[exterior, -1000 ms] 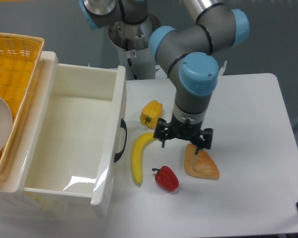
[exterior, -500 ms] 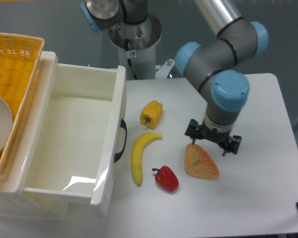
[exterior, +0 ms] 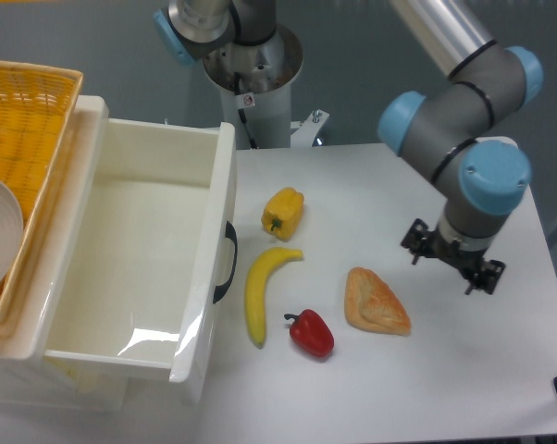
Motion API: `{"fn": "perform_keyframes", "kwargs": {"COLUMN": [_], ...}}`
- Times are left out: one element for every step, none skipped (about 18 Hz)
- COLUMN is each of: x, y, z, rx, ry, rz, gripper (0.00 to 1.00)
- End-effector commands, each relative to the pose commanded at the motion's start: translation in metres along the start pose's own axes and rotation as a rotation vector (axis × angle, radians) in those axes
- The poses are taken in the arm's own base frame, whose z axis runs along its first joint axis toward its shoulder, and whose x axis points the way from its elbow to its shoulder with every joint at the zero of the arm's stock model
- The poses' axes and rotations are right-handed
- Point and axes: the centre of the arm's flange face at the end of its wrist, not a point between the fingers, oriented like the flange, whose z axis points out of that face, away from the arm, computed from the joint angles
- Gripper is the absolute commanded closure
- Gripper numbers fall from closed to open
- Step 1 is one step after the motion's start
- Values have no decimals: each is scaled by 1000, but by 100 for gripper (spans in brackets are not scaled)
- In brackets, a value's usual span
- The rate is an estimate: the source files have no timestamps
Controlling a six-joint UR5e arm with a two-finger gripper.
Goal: Slide open the top white drawer
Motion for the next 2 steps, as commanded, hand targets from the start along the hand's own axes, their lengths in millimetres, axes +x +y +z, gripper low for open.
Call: {"fn": "perform_keyframes", "kwargs": {"x": [-5, -7], "y": [5, 6], "z": [0, -1], "rx": [1, 2], "ry": [-1, -5], "rz": [-6, -6], "gripper": [0, 0]}}
